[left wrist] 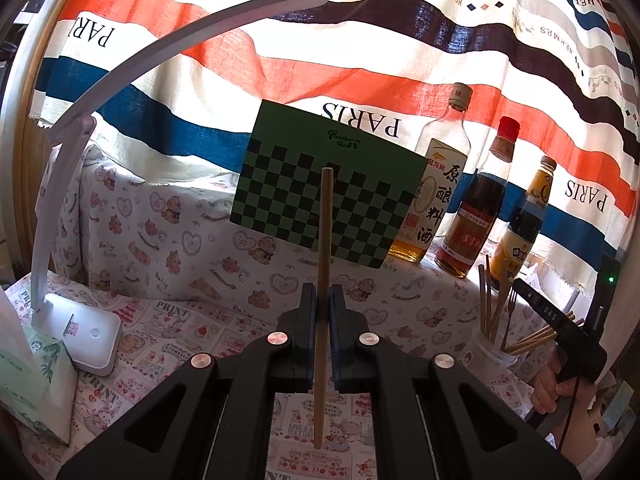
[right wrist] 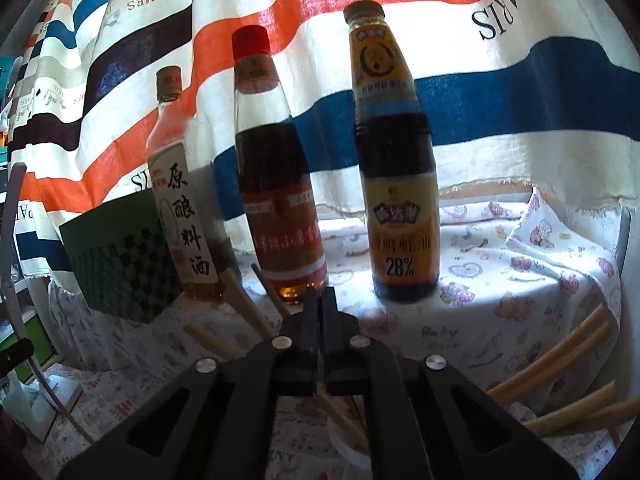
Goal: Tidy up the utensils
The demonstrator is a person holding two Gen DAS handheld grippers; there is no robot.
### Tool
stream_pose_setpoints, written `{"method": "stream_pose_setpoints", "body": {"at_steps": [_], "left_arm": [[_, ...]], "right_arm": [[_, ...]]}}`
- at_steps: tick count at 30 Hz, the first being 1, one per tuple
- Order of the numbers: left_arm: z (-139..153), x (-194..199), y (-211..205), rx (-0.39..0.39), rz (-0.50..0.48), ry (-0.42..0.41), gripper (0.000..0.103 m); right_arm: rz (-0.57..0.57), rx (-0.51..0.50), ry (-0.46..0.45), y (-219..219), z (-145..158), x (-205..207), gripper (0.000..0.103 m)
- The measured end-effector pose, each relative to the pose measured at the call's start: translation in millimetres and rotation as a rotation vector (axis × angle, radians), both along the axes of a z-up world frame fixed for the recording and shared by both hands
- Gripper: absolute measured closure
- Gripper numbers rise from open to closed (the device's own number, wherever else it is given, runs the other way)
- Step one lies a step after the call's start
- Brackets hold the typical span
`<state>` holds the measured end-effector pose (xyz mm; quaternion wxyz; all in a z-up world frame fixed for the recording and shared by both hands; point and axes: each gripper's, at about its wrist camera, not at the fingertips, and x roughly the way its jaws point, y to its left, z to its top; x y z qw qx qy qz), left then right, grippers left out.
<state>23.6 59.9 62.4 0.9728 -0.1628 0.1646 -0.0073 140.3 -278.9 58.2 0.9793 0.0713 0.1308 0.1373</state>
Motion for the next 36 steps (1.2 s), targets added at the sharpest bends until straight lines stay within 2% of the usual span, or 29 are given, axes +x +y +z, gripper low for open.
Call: {"method": "stream_pose_setpoints", "body": {"at_steps": [2,7,15,18,20,21,24,27,31,36], "left_arm": [[0,0,3,-0.015,-0.001,0.004,0.098],[1,-1,3,-0.017,-0.003,-0.002,0.098],[-1,0,-3,0.014,-0.004,-0.006,0.098],[-4,4,-5,0.016,-0.018,0.009,0.098],[-5,4,-6,0.004,-0.04,0.008,0.098],[-5,5,-7,-0.006,-0.057,0.012,0.098],[-9,8,-10,-0.046,-0.11,0.03,0.098],[-7,2,-21,-0.012,-0.106,-0.019,0.098],[8,3,-44,0.029,-0.122,-0.059,0.098],[41,15,-95,0.036,-0.191,-0.092,0.098]], "right_arm": [[0.018,0.003,0.016,-1,-6,-6,0.101],[0.009,-0.075,0.022,2,-16,-24,0.101],[-0.021,-0.051,0.096,-17,-33,-26,0.1],[-0.009,0.017,0.095,-31,-36,-36,0.092],[-0.007,0.056,0.104,-38,-33,-42,0.067],[0.0,0.07,0.11,-41,-29,-44,0.064],[-0.007,0.163,0.169,-59,-22,-47,0.063],[0.005,0.28,0.252,-77,-22,-48,0.06],[-0.032,0.287,0.379,-84,-32,-48,0.058],[-0.03,0.384,0.481,-93,-51,-42,0.056]]}}
